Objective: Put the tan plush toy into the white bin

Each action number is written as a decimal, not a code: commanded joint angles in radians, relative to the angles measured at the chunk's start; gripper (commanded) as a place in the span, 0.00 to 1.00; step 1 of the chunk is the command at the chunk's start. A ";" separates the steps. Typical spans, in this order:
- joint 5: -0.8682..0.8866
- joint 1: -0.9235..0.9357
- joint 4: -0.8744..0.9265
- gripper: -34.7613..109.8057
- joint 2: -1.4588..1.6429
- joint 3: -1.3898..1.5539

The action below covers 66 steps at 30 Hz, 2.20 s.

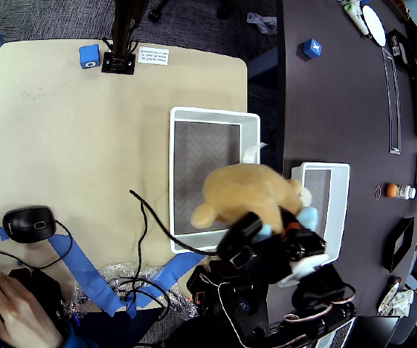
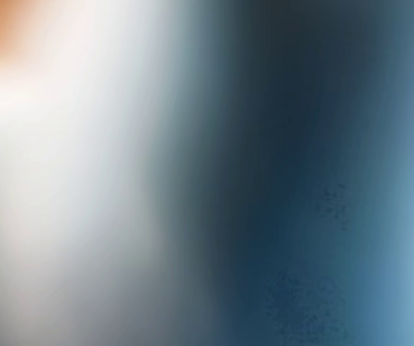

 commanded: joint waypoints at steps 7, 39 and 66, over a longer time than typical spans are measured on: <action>-0.014 -0.048 -0.091 0.24 0.026 0.089; -0.012 -0.112 -0.337 0.24 -0.345 0.196; -0.014 -0.097 -0.169 0.45 -0.341 0.178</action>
